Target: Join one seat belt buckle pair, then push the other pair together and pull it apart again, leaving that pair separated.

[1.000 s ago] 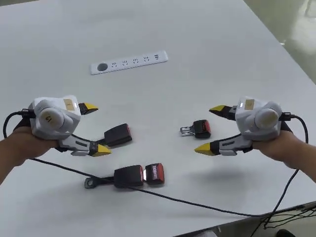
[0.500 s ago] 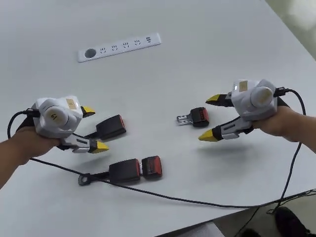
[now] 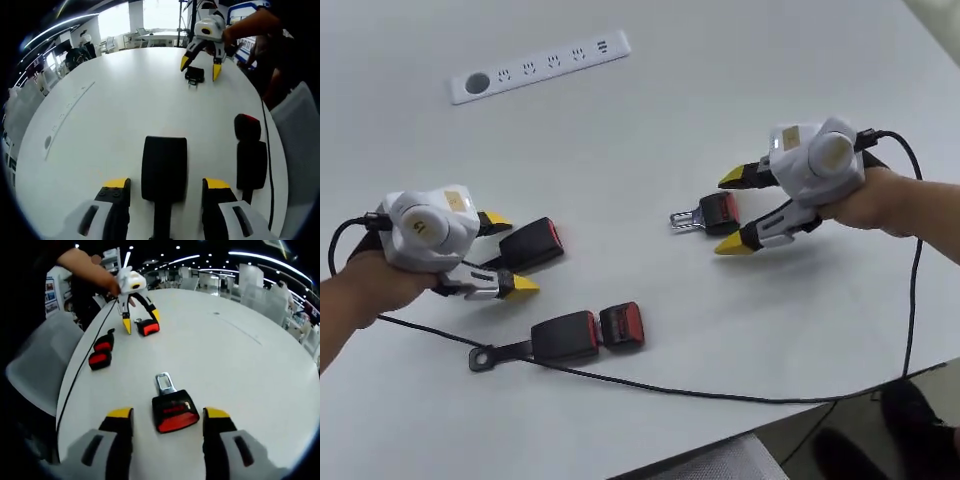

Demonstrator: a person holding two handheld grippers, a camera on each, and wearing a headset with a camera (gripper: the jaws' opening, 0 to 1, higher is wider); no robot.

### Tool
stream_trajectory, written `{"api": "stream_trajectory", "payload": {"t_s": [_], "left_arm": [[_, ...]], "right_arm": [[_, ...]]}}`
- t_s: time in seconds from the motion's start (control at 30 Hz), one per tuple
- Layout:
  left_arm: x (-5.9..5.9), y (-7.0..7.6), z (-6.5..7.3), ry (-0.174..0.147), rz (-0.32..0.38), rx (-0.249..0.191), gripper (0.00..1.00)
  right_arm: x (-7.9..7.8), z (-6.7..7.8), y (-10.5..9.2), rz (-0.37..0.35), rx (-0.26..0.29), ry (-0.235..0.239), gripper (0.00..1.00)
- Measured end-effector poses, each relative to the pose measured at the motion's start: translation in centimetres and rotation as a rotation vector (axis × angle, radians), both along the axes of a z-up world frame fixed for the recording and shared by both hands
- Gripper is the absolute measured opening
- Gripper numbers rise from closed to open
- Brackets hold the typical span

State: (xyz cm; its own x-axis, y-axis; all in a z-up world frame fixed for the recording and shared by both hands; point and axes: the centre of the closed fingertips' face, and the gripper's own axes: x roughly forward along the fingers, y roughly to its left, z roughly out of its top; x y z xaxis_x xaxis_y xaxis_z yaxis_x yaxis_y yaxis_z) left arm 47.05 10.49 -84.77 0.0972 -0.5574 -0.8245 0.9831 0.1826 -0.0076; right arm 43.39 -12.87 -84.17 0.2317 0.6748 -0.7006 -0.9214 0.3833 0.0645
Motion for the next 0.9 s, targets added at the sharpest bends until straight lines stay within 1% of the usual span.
{"api": "stream_trajectory", "payload": {"t_s": [0.07, 0.13, 0.23, 0.3, 0.33, 0.4, 0.43, 0.5, 0.53, 0.57, 0.63, 0.7, 0.77, 0.9], "left_arm": [[0.0, -0.1, 0.1, 0.000, -0.009, 0.001, 0.57], [0.2, -0.2, 0.1, 0.000, -0.013, 0.002, 0.54], [0.5, -0.2, 0.2, 0.001, -0.020, 0.003, 0.49], [0.6, -0.2, 0.2, 0.000, -0.038, 0.011, 0.46], [0.5, -0.3, 0.2, 0.002, -0.061, 0.014, 0.43], [0.4, -0.4, 0.2, 0.004, -0.087, 0.015, 0.36], [0.5, -0.4, 0.1, -0.001, -0.096, 0.019, 0.35], [0.4, -0.4, 0.0, 0.001, -0.106, 0.022, 0.35], [0.4, -0.4, 0.0, -0.005, -0.122, 0.023, 0.35], [0.3, -0.4, 0.0, -0.010, -0.141, 0.026, 0.35], [0.3, -0.4, -0.1, -0.002, -0.153, 0.033, 0.34], [0.2, -0.5, -0.1, 0.000, -0.184, 0.041, 0.34], [0.2, -0.6, -0.1, 0.000, -0.215, 0.052, 0.34], [0.2, -0.6, -0.2, 0.002, -0.238, 0.058, 0.34]], "right_arm": [[-0.2, -0.2, -0.1, 0.017, -0.005, 0.005, 0.53], [-0.1, -0.4, -0.2, 0.019, -0.003, 0.003, 0.53], [0.1, -0.2, -0.2, 0.032, -0.003, -0.002, 0.50], [0.2, -0.2, -0.1, 0.052, -0.009, -0.009, 0.49], [0.2, -0.2, -0.2, 0.066, -0.020, -0.017, 0.48], [0.4, -0.2, -0.1, 0.072, -0.020, -0.017, 0.46], [0.5, -0.3, -0.1, 0.075, -0.023, -0.018, 0.44], [0.9, -0.3, -0.3, 0.079, -0.035, -0.035, 0.39], [1.0, -0.3, -0.3, 0.081, -0.025, -0.033, 0.38], [0.9, -0.4, -0.3, 0.086, -0.019, -0.035, 0.37], [1.0, -0.4, -0.4, 0.094, -0.011, -0.035, 0.37], [1.1, -0.4, -0.4, 0.105, -0.011, -0.042, 0.36], [1.1, -0.4, -0.4, 0.103, 0.000, -0.038, 0.36], [1.2, -0.5, -0.5, 0.107, 0.020, -0.042, 0.35]]}}
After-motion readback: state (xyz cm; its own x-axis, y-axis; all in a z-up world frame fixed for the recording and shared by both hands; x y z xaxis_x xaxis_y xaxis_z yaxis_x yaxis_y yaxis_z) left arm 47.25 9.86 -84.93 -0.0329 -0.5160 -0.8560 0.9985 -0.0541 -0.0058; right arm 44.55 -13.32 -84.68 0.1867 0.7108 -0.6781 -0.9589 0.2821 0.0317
